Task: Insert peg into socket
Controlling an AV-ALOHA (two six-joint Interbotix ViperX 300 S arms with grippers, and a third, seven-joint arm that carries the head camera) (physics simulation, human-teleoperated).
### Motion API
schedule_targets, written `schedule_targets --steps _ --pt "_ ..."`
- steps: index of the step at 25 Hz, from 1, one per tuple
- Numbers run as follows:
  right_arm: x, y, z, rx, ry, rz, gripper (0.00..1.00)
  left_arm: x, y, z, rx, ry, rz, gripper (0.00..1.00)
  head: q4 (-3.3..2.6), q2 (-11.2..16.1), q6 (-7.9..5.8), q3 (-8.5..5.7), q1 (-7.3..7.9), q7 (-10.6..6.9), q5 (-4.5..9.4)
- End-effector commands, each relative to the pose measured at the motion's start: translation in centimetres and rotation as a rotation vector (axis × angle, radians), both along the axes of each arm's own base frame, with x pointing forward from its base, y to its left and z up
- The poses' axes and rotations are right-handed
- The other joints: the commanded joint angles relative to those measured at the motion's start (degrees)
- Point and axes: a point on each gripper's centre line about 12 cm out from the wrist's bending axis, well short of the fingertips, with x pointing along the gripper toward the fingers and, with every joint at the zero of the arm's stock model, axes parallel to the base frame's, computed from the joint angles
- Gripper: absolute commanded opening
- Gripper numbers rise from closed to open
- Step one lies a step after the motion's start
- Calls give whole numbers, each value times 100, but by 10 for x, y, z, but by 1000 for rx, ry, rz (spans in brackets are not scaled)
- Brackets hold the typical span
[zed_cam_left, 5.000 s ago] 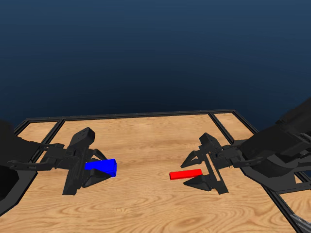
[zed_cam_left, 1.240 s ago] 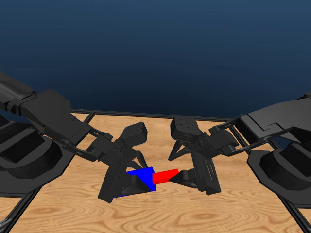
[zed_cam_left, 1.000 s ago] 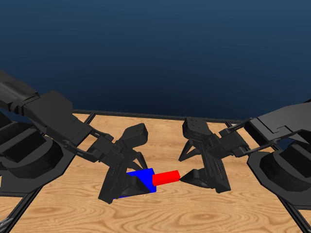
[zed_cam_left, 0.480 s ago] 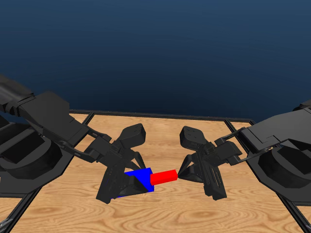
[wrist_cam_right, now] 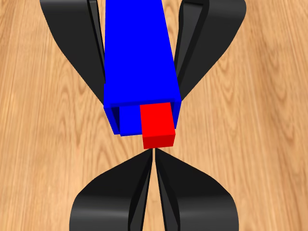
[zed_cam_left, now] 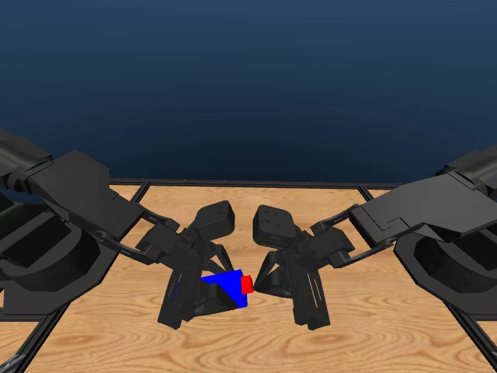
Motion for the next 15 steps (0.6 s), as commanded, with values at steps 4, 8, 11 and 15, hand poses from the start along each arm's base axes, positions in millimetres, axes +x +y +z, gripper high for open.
schedule_targets --steps 4,8,11,15 --pt "23 4 10 11 -85 31 0 9 0 18 -12 -43 10 0 4 6 48 -61 -49 74 -56" --pt "25 4 5 23 -90 29 0 7 -1 14 -10 -19 14 0 5 7 58 -67 -54 72 -59" --pt "10 1 0 39 -62 8 0 6 0 17 -16 -25 20 0 8 -3 48 -73 -31 59 -79" --pt "-8 1 3 132 -144 -35 64 3 -1 16 -26 -31 21 0 11 -20 37 -72 -8 47 -109"
